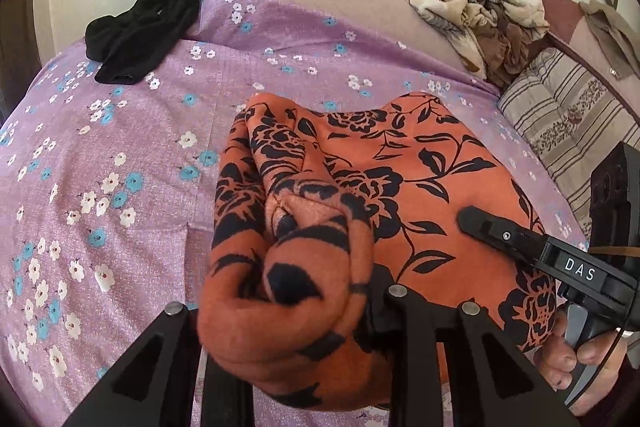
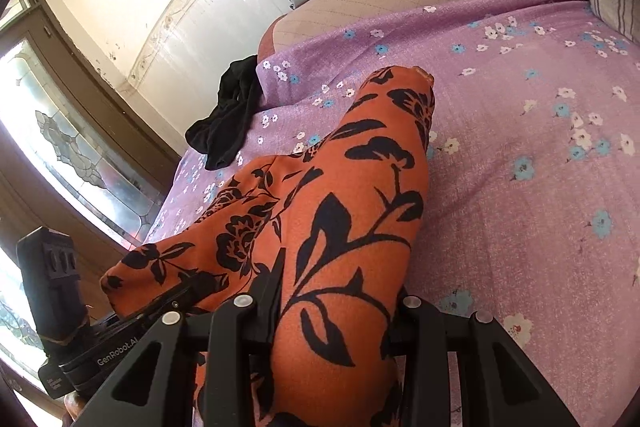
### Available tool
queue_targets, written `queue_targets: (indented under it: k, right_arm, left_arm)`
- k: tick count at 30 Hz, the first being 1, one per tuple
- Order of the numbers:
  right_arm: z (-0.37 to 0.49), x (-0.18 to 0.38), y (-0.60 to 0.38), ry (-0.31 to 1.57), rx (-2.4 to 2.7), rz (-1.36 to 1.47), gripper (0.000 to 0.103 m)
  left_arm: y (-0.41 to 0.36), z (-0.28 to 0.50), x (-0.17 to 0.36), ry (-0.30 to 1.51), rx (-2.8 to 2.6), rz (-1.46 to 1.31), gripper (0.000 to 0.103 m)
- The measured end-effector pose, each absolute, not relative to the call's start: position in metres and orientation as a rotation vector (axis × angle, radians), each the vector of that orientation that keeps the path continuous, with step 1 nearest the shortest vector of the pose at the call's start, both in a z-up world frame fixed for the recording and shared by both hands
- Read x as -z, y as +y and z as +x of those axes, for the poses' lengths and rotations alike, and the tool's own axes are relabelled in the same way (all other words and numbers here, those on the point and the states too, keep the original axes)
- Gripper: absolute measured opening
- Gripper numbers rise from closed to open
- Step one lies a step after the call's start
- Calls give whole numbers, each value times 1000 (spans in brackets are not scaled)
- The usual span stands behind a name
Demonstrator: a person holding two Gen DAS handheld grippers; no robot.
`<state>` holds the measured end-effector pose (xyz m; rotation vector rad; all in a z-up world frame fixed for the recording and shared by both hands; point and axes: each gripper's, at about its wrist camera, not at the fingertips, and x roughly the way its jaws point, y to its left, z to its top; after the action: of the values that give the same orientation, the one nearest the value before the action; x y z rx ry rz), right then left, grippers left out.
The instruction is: Fold small clothes
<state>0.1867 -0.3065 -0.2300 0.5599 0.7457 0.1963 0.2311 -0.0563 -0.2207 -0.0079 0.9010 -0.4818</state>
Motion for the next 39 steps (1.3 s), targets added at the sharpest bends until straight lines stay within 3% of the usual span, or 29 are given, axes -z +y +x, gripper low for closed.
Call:
queue_targets:
  k: [4,7,11,16,18,20,23,26,30,39]
  right_arm:
    - [192,261,-318,831,-188,607,39]
    - [191,263,-324,858,-161,603,55]
    - [181,245,-324,848,-116,523,55]
    - [143,210,-321,706,-35,359,55]
    - [127,197,-317,635,-62,335,52]
    - [120,193,-310,619,-99,332,37]
    - [124,207,-293,692,-149,339,32]
    - [132,235,-271,801,-146,268,33]
    - [128,235,-263,783,-127,207,33]
    - [127,238,-262,773,-164,166,33]
  left_arm:
    - [-62,224,239,930,456,73,32]
    - [-61,218,240,916,450,111,40]
    - [-47,209,232,897,438,104,47]
    - [-18,190,211,780,345,77,48]
    - [-10,185,207,744,303,74,53]
    - [-11,187,215,766,272,114,57]
    - [-15,196,242,862,246,153,57]
    - [-7,203,265,950,241,102,57]
    - [4,203,263,969,258,41,57]
    - [19,198,212,836,235,-6,57]
